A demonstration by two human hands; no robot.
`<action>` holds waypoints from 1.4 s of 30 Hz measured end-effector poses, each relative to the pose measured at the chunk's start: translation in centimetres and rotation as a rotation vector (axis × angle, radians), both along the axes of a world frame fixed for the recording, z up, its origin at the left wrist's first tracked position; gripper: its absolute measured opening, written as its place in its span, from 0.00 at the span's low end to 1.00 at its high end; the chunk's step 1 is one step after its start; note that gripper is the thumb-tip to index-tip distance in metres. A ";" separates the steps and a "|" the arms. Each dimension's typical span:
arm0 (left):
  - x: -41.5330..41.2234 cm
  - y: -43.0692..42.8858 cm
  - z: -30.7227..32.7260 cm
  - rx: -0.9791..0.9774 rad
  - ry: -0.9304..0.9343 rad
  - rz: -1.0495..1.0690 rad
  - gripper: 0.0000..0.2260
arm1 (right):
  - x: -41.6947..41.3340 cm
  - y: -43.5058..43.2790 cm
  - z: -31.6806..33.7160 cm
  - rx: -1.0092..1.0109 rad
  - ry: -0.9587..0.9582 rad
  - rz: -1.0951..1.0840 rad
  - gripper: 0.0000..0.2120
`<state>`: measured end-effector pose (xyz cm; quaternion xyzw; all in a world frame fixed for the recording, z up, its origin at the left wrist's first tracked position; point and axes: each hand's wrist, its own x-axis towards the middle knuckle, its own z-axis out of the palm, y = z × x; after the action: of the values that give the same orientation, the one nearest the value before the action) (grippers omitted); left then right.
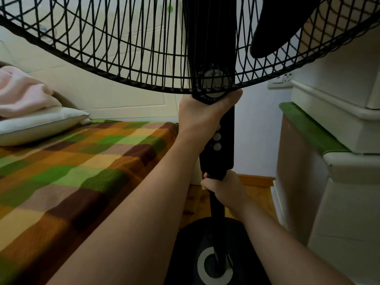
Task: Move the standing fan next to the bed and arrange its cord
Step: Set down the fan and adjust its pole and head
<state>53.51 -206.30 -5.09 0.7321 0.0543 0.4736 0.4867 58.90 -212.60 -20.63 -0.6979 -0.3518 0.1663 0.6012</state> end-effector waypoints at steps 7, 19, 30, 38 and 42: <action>-0.2 -0.1 0.0 0.009 0.000 -0.007 0.10 | -3.8 3.3 -0.9 0.176 0.002 -0.621 0.11; -0.1 -0.1 0.1 -0.027 0.043 0.000 0.13 | 1.1 -0.7 1.0 -0.195 -0.052 0.080 0.07; -0.4 -0.2 0.2 -0.004 0.016 -0.003 0.10 | -2.8 2.5 -1.5 0.169 -0.054 -0.465 0.15; -0.3 -0.2 0.2 -0.028 0.007 -0.006 0.10 | -1.4 0.8 -1.7 0.182 -0.128 -0.186 0.07; -0.1 -0.1 0.2 -0.031 0.014 -0.002 0.10 | 1.5 -0.7 0.7 -0.186 -0.174 0.060 0.10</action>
<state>53.37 -206.44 -4.90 0.7278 0.0641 0.4671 0.4981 60.39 -213.33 -19.92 -0.7516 -0.4067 0.1550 0.4956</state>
